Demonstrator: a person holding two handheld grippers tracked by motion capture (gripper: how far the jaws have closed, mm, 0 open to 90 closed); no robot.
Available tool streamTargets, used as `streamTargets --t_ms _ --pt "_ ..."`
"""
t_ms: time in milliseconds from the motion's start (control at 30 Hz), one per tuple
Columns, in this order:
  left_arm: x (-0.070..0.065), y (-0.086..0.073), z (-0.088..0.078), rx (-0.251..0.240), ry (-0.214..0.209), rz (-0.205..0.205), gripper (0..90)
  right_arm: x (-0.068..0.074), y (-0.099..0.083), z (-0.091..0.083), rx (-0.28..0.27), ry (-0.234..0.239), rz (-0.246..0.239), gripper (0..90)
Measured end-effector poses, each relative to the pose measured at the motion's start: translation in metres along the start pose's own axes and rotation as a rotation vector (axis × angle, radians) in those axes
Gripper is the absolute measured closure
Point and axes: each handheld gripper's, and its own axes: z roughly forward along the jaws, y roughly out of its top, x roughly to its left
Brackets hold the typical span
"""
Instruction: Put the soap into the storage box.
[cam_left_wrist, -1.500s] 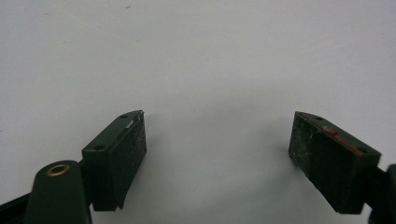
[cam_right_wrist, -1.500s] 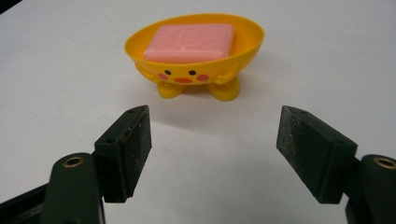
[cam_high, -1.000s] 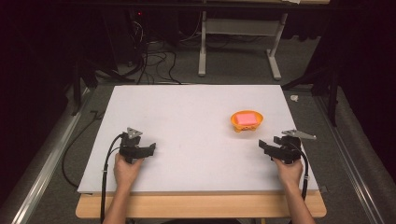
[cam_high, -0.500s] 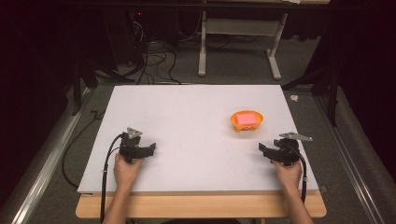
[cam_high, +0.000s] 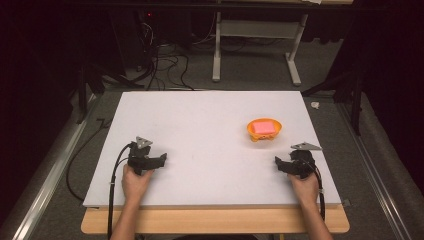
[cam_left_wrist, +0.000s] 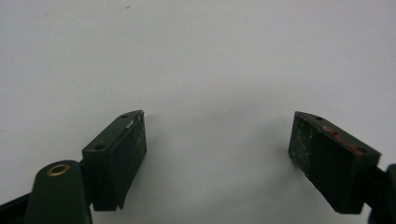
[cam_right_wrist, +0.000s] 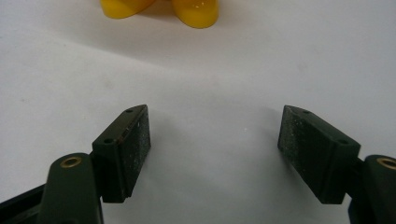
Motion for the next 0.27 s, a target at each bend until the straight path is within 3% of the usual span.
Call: streamTargets --t_ms 267 --pt "0.0001 0.0 0.0 0.0 0.0 0.0 19.7 0.0001 -0.0004 -0.0001 -0.001 0.001 0.007 25.8"
